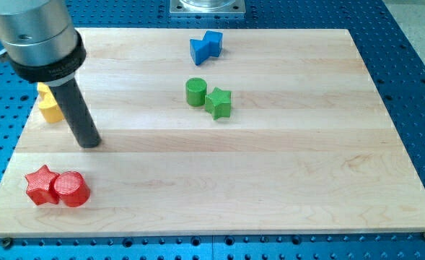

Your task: Move your arm above the red circle

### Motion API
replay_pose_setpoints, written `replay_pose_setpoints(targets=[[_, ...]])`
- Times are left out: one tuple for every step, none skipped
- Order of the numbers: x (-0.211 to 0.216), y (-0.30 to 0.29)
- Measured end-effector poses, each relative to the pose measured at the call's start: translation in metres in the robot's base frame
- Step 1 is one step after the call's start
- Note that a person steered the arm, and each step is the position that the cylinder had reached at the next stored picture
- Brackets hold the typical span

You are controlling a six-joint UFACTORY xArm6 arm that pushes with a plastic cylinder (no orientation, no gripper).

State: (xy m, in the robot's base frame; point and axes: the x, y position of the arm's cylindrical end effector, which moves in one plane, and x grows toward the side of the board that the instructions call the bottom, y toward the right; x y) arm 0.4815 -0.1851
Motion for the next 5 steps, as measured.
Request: replay_pose_setpoints(targets=[[0.009,-0.029],[0.004,-0.111],[-0.06,-0.048],[-0.065,0.027],[-0.038,-0.048]])
